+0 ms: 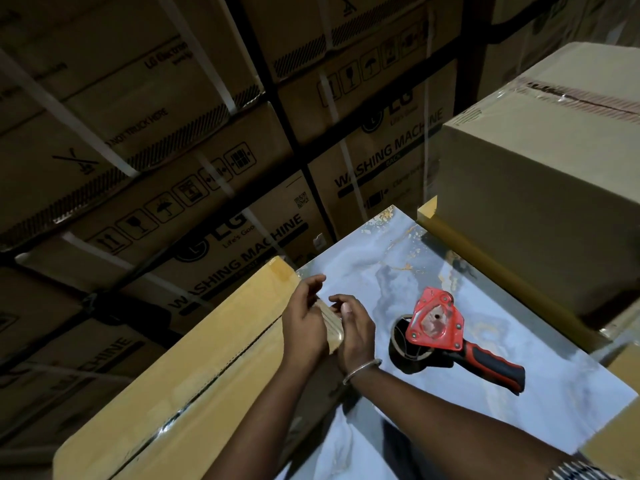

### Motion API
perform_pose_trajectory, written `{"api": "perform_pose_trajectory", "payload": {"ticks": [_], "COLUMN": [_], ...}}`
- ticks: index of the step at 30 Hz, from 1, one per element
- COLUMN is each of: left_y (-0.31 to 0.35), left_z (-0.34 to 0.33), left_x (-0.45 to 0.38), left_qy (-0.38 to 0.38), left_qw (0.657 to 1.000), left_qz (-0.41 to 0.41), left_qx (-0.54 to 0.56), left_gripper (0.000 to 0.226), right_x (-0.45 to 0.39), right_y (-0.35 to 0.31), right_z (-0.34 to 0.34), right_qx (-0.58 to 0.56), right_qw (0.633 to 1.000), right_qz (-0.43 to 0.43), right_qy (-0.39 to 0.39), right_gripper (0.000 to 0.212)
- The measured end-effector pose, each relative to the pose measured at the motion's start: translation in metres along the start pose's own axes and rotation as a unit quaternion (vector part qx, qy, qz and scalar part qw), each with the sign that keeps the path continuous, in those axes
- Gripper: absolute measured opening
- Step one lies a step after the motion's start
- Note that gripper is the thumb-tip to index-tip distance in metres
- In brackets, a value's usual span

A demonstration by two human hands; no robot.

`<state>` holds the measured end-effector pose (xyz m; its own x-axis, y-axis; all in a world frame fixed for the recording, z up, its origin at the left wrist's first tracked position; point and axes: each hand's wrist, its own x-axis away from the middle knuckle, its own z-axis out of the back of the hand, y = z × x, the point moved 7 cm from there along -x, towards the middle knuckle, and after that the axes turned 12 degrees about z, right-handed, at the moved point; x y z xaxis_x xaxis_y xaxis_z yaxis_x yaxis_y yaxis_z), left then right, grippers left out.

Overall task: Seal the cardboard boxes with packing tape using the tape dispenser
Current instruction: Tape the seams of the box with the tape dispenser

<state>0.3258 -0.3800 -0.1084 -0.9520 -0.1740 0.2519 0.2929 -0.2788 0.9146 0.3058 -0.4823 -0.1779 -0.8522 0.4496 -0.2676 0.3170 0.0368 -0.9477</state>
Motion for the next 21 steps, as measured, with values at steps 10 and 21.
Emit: {"api": "perform_pose_trajectory", "payload": {"ticks": [10,21], "left_y": [0.019,0.015], "left_z": [0.03,0.037], "left_x": [-0.044,-0.072], "left_qy": [0.0,-0.107], "left_qw": [0.825,0.77], "left_qz": [-0.184,-0.24], "left_qx": [-0.534,-0.582], "left_gripper": [0.056,0.058], "right_x": [-0.003,-0.013], "right_y": [-0.003,0.014], "right_z": [0.0,-0.014], "right_qx": [0.021,-0.115], "right_qw": [0.999,0.972], "right_qz": [0.025,-0.189], "right_qy": [0.0,-0.08], "right_gripper": [0.044,0.051]}}
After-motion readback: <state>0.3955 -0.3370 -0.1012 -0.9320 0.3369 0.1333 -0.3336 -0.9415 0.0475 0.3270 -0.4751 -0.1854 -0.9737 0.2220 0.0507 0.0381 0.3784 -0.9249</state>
